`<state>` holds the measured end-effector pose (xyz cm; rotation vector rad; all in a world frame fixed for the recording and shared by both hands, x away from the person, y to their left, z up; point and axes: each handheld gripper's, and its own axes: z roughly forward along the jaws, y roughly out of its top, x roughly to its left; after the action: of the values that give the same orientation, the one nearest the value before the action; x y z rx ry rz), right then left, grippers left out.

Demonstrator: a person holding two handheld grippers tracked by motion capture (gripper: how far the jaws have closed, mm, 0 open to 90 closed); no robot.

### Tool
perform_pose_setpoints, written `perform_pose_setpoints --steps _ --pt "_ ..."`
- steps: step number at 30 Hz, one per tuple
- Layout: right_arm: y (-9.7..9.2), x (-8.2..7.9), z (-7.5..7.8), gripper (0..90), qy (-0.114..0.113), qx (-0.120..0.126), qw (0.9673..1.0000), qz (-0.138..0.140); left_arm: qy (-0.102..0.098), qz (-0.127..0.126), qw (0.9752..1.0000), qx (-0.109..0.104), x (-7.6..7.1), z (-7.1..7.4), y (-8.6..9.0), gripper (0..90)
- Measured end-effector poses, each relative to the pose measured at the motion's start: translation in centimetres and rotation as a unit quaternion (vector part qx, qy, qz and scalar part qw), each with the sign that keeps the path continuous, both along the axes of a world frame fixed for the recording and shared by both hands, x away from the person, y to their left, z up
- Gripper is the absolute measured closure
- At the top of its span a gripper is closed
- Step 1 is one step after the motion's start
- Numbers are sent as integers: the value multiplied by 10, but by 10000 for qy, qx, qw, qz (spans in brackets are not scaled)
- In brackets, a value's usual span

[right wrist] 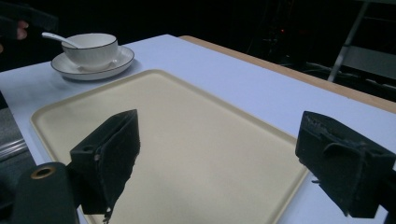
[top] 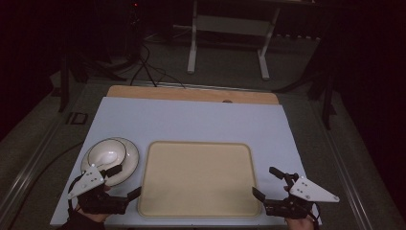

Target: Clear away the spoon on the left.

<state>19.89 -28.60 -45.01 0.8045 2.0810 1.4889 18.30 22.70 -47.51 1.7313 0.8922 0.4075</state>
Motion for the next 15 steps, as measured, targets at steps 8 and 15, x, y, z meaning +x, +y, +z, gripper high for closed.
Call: perform_pose_setpoints --steps 8,15 --pt "3 -2 -1 138 -16 -94 9999 47 57 -174 9998 -71 -1 1 0 5" --pt "4 -3 -1 138 -1 -88 9999 58 291 -464 9985 89 0 2 -7 6"
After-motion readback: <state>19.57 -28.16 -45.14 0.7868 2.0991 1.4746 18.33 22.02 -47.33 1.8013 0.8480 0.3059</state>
